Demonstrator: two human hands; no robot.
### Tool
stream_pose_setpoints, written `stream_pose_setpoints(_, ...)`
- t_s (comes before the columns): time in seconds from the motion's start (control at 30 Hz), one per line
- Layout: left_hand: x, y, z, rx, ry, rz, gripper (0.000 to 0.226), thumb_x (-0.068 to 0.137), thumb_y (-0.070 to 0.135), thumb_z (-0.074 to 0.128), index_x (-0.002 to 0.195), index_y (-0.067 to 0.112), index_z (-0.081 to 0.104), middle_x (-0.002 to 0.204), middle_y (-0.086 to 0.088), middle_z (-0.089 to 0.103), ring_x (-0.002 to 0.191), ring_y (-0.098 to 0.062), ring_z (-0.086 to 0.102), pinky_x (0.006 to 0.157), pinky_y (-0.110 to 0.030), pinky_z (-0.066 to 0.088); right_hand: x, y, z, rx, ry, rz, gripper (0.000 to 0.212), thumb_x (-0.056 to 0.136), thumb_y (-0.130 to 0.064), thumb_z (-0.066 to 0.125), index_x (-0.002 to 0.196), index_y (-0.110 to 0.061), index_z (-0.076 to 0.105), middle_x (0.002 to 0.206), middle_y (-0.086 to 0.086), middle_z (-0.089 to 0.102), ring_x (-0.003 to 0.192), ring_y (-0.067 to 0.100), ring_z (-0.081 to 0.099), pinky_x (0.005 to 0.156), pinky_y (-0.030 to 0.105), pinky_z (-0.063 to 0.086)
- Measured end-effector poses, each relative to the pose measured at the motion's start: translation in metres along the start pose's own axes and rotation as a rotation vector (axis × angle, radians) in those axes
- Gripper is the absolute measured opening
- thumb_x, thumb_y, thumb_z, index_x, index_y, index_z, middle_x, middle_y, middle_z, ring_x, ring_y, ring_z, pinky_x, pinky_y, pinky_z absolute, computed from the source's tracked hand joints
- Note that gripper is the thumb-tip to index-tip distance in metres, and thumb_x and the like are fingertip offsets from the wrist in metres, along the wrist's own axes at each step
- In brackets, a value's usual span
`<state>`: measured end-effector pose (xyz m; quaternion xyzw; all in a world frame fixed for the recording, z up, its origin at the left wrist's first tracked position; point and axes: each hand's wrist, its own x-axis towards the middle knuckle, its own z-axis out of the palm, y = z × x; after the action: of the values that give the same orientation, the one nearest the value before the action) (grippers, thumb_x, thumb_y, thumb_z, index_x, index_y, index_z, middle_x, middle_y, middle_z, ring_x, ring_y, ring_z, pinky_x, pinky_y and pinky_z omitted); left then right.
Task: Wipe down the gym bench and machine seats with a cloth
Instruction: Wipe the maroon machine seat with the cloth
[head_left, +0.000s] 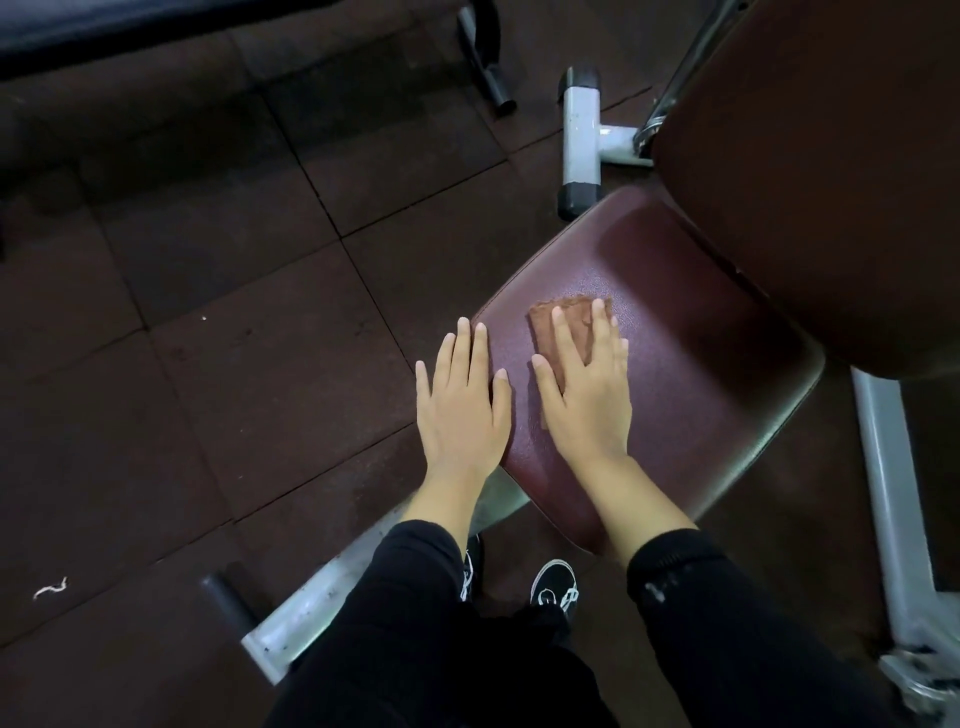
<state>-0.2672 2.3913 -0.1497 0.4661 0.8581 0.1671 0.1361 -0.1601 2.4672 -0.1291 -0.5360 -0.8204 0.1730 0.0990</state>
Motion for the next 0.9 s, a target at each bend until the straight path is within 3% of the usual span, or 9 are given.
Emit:
stream_pose_setpoints(0.17, -0.003, 0.002, -0.001, 0.026, -0.034, 0.000, 0.058, 0.098, 0.039, 0.020, 0.151, 0.018, 0.031, 0.157, -0.002, 0.028, 0.144, -0.021, 0.027, 0.114, -0.050, 0.024, -0.005, -0.013, 0.001, 0.115, 0.033, -0.013, 0.046, 0.089, -0.021, 0.039, 0.133, -0.020, 0.052, 0.149, 0.016, 0.034, 0.132, 0.038, 0.035, 0.110, 0.043, 0.032)
stream_pose_setpoints(0.33, -0.013, 0.012, -0.020, 0.082, -0.127, -0.015, 0.056, 0.099, 0.036, 0.021, 0.151, 0.018, 0.029, 0.158, -0.002, 0.026, 0.145, -0.020, 0.024, 0.115, -0.049, 0.024, -0.009, -0.011, -0.012, 0.187, -0.078, -0.105, 0.053, 0.084, 0.009, 0.049, 0.132, -0.013, 0.052, 0.146, 0.020, 0.035, 0.130, 0.040, 0.036, 0.106, 0.044, 0.035)
stream_pose_setpoints(0.5, -0.030, 0.028, -0.057, 0.120, -0.178, -0.044, 0.048, 0.103, 0.033, 0.031, 0.149, 0.019, 0.034, 0.150, 0.001, 0.041, 0.136, -0.017, 0.038, 0.107, -0.041, 0.034, -0.023, -0.020, -0.055, 0.162, -0.236, -0.096, 0.051, 0.093, 0.001, 0.041, 0.141, -0.015, 0.040, 0.151, 0.012, 0.027, 0.138, 0.029, 0.025, 0.112, 0.031, 0.023)
stream_pose_setpoints(0.67, -0.062, 0.047, -0.103, 0.205, -0.161, -0.091, 0.046, 0.101, 0.035, 0.029, 0.143, 0.021, 0.042, 0.135, 0.007, 0.053, 0.120, -0.015, 0.049, 0.096, -0.037, 0.040, -0.046, -0.035, -0.103, 0.152, -0.329, -0.120, 0.052, 0.093, -0.001, 0.042, 0.143, -0.015, 0.037, 0.150, 0.011, 0.028, 0.138, 0.028, 0.024, 0.112, 0.033, 0.023)
stream_pose_setpoints(0.9, -0.131, 0.075, -0.171, 0.194, -0.142, -0.220, 0.045, 0.100, 0.034, 0.033, 0.143, 0.021, 0.042, 0.135, 0.006, 0.052, 0.122, -0.016, 0.048, 0.096, -0.036, 0.036, -0.094, -0.066, -0.159, 0.182, -0.393, -0.228, 0.049, 0.092, -0.004, 0.040, 0.138, -0.020, 0.044, 0.145, 0.009, 0.036, 0.129, 0.029, 0.036, 0.109, 0.036, 0.033)
